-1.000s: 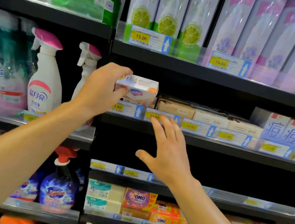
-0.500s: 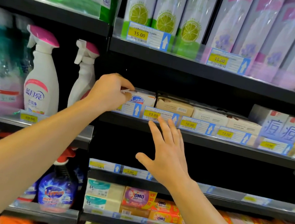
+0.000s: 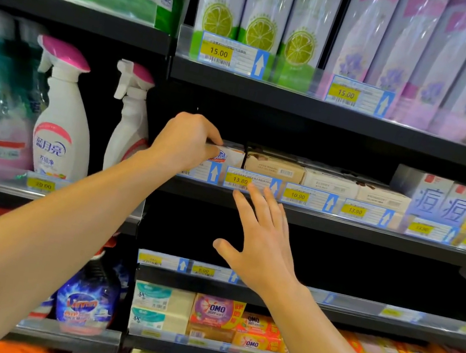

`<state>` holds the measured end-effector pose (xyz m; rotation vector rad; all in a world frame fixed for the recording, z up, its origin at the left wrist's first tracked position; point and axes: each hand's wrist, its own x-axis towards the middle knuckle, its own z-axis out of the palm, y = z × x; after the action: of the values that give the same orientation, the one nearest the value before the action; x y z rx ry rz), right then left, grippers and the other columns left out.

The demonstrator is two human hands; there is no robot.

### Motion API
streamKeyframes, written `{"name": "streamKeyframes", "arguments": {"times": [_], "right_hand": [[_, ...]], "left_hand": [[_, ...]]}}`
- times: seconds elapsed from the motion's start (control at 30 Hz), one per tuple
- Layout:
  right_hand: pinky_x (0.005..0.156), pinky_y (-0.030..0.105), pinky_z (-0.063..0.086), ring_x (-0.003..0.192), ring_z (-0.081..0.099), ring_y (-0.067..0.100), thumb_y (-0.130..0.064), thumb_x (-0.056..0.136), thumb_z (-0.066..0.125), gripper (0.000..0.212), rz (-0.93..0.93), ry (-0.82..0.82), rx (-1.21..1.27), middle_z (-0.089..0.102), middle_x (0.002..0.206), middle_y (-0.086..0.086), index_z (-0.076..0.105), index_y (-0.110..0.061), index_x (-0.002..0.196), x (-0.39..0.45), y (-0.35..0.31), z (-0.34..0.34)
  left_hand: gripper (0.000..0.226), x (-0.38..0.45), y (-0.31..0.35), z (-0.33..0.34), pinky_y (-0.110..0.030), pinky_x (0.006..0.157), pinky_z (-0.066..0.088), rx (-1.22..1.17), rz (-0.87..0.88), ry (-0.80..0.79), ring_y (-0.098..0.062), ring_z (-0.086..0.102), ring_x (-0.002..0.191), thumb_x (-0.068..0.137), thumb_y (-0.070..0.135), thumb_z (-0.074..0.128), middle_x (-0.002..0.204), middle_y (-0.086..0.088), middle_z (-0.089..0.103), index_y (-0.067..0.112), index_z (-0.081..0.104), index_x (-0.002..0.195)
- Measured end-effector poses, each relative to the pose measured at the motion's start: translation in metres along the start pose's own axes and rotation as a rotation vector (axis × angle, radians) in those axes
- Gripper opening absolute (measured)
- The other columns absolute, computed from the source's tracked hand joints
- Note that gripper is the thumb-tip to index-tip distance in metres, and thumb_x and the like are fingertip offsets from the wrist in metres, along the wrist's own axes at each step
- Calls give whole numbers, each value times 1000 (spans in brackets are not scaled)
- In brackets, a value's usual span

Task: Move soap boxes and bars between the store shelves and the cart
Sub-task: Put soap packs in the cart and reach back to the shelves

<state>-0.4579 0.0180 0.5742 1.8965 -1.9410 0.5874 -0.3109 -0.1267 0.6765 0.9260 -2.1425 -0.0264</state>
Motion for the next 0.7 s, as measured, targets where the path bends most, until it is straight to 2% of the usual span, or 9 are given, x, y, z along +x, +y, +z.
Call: {"name": "streamKeyframes", "arguments": {"times": [0.3, 0.7], "right_hand": [[120, 34, -14, 149, -21, 11, -57, 93, 55, 85, 0, 0, 10, -7, 166, -9, 6, -33, 158, -2, 1, 1], [125, 39, -3, 151, -12, 13, -55, 93, 55, 83, 31, 11, 40, 4, 165, -10, 8, -32, 158, -5, -1, 3]], "left_hand": [[20, -1, 2, 2, -23, 73, 45, 28, -35, 34, -11, 61, 100, 91, 23, 67, 112, 1, 72, 19, 75, 109], [20, 0, 3, 7, -26, 71, 46, 34, -75, 54, -14, 62, 95, 92, 22, 64, 108, -2, 72, 19, 75, 109]]}}
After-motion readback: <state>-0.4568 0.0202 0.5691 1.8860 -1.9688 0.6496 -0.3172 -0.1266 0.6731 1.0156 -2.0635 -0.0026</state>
